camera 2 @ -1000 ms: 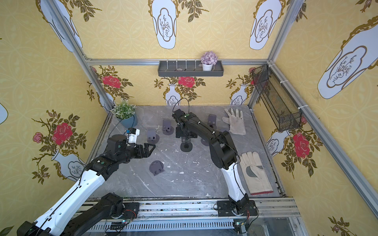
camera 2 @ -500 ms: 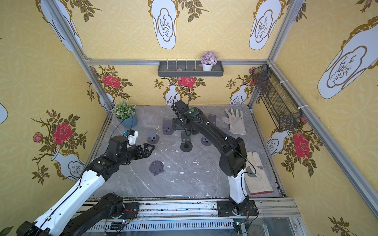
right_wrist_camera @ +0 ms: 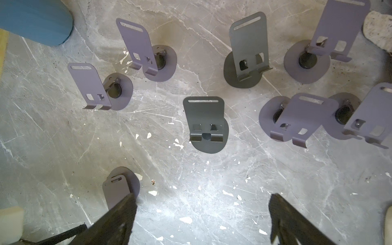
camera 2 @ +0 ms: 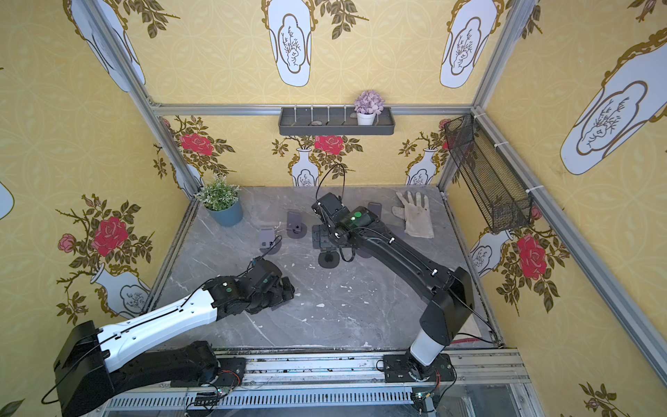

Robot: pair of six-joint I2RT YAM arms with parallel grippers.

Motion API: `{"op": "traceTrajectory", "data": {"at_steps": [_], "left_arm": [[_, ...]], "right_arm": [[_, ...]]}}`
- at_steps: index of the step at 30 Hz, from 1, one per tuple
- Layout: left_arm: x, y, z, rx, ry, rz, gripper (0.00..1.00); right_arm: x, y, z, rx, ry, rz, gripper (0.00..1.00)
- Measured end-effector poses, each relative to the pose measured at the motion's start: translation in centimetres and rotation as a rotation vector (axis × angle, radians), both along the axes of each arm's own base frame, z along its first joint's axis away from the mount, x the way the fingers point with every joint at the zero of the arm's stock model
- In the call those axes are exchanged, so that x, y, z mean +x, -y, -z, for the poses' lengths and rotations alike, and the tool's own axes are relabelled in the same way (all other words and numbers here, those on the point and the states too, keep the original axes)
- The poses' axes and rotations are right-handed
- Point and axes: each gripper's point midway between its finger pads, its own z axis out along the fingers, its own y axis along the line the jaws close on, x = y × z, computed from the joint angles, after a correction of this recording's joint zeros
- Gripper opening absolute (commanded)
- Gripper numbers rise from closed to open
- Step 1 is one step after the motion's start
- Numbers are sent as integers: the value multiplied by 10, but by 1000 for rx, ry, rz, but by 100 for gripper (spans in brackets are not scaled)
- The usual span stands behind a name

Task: Open the phone stand
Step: Pick up the phone stand at the center of the board.

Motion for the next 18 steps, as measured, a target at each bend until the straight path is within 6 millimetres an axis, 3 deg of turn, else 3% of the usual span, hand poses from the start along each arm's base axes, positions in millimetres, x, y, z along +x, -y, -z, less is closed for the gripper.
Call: {"op": "traceTrajectory", "data": {"at_steps": [4,9,18], "left_arm": [[1,-3,9,27,-19,-89,100],[-1,-13,27,41,-40,-173,89],[6,-7,47,54,-48,-204,85]], "right_arm": [[-9,9,3,-2,-3,-5,98],[-17,15,2,12,5,-17,98],[-16,28,0,11,12,-18,98]]}}
